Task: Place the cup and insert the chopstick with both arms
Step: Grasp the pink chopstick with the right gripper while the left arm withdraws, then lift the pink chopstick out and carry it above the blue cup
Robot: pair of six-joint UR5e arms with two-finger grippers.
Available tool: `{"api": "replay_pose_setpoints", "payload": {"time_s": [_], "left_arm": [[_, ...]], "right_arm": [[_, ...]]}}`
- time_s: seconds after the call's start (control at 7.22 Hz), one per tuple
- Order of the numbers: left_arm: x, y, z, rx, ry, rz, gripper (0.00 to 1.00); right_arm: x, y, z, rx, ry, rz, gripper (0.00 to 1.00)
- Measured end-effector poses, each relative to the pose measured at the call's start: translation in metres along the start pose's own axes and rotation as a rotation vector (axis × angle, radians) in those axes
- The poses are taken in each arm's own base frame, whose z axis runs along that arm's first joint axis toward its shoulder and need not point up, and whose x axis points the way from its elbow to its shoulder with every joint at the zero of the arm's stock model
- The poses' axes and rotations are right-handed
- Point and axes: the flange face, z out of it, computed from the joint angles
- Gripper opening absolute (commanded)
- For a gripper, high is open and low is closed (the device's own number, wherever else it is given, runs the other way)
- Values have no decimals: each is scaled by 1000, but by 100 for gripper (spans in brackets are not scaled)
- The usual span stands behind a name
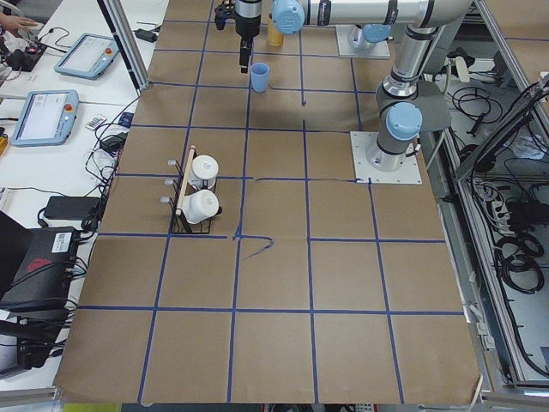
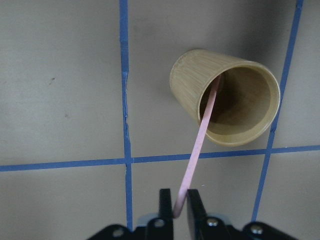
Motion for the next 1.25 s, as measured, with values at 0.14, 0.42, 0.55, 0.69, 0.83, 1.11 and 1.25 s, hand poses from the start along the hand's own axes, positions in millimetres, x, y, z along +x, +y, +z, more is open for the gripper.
{"api": "replay_pose_setpoints", "payload": {"time_s": [0.14, 0.42, 0.55, 0.69, 0.83, 1.11, 1.25], "left_arm": [[1, 2, -1, -5, -2, 2, 100], [1, 6, 0, -16, 0, 2, 100], [1, 6, 1, -17, 1, 2, 100], [1, 6, 1, -19, 1, 2, 100], [1, 6, 1, -20, 1, 2, 100], [2, 5, 2, -20, 1, 1, 100], [2, 5, 2, -20, 1, 1, 100]], "right_arm": [[1, -1, -2, 6, 10, 1, 0], [4, -3, -7, 23, 32, 3, 0], [8, -4, -12, 35, 52, 5, 0], [13, -6, -21, 49, 82, 4, 0], [18, -8, -32, 60, 105, 1, 0], [25, -11, -54, 78, 120, 1, 0], [32, -10, -71, 74, 120, -4, 0]]}}
